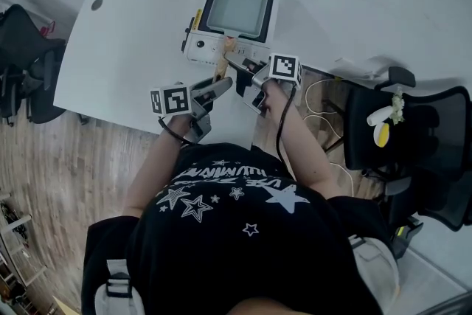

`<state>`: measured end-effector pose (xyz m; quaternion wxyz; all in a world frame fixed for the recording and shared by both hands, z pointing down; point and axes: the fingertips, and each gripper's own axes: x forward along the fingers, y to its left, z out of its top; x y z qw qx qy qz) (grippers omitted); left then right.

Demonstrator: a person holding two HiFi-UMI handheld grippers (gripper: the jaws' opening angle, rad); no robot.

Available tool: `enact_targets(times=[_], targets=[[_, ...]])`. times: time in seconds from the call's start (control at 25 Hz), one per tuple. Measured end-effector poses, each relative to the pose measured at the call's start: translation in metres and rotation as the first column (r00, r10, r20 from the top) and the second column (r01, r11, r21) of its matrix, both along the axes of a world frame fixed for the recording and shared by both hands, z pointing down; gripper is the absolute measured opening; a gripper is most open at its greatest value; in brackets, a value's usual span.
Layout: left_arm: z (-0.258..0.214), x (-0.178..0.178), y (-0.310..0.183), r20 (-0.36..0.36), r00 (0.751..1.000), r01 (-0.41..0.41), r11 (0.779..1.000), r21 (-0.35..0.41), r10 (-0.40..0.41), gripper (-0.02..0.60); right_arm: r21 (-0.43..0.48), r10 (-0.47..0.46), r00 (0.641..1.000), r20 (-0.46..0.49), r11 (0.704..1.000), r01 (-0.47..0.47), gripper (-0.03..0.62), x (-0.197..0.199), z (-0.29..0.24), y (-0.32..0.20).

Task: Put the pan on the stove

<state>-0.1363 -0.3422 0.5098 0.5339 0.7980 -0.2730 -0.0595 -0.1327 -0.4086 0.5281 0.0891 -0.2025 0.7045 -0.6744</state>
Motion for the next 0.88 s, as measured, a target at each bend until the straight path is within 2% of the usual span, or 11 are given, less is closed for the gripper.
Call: enact_targets(times=[0.28, 0.48, 0.56, 0.68, 0.88], targets=[[-0.002, -0.005, 0.01, -0.011, 0.991, 0.131, 0.991, 0.026, -0.131, 0.268, 0.021, -0.077, 0.997, -0.019, 0.997, 0.078, 0.206, 0.016, -0.004, 0.021], [0.005, -0.01, 0.028, -0.014, 0.965, 0.264, 0.964, 0.02, -0.264, 0.282, 0.023, -0.149, 0.989, -0.024, 0.988, 0.15, 0.206, 0.029, 0.0, 0.039], [0.009, -0.011, 0.039, -0.014, 0.949, 0.315, 0.949, 0.009, -0.314, 0.282, 0.052, -0.171, 0.985, -0.037, 0.984, 0.173, 0.206, 0.032, 0.0, 0.046], [0.016, -0.012, 0.056, 0.002, 0.929, 0.371, 0.929, -0.006, -0.371, 0.282, 0.128, -0.154, 0.985, -0.074, 0.978, 0.162, 0.204, 0.037, -0.005, 0.046], [0.019, -0.016, 0.085, 0.038, 0.91, 0.412, 0.911, -0.008, -0.412, 0.282, 0.194, -0.185, 0.975, -0.124, 0.959, 0.207, 0.201, 0.033, -0.01, 0.056]])
